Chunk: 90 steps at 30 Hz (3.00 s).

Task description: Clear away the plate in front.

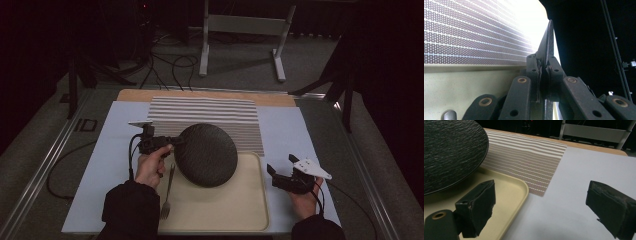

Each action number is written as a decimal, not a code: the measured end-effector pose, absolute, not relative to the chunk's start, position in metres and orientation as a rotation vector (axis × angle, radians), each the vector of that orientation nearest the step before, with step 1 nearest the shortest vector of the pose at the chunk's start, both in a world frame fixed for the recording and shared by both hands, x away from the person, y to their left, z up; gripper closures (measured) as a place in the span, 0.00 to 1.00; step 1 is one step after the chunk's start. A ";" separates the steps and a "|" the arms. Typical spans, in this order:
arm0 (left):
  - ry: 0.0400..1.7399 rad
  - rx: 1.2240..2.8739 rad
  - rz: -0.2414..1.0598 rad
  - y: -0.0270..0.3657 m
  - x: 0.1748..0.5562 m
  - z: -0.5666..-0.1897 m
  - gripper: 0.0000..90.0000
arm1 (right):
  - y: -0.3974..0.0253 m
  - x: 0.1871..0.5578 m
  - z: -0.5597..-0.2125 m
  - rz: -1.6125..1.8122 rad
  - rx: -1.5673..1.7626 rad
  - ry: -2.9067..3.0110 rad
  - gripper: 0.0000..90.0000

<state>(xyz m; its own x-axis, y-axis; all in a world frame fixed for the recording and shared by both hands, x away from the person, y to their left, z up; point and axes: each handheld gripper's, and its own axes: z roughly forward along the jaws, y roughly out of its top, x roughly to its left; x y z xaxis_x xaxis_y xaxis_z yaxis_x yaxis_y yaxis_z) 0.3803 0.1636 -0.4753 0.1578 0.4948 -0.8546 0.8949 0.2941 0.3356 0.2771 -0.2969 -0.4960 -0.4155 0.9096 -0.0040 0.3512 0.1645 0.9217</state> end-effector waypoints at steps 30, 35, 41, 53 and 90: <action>1.492 1.366 -0.480 0.168 0.364 -0.487 0.93 | -0.297 0.277 -0.496 1.228 1.187 1.864 0.10; 1.485 1.363 -0.500 0.167 0.361 -0.490 0.93 | -0.297 0.277 -0.496 1.229 1.188 1.864 0.10; 1.478 1.376 -0.500 0.165 0.357 -0.492 0.93 | -0.297 0.277 -0.496 1.228 1.187 1.863 0.10; 1.479 1.408 -0.499 0.164 0.343 -0.498 0.93 | -0.297 0.277 -0.496 1.226 1.189 1.863 0.10; 1.454 1.578 -0.453 0.160 0.323 -0.503 0.96 | -0.295 0.278 -0.497 1.220 1.189 1.870 0.10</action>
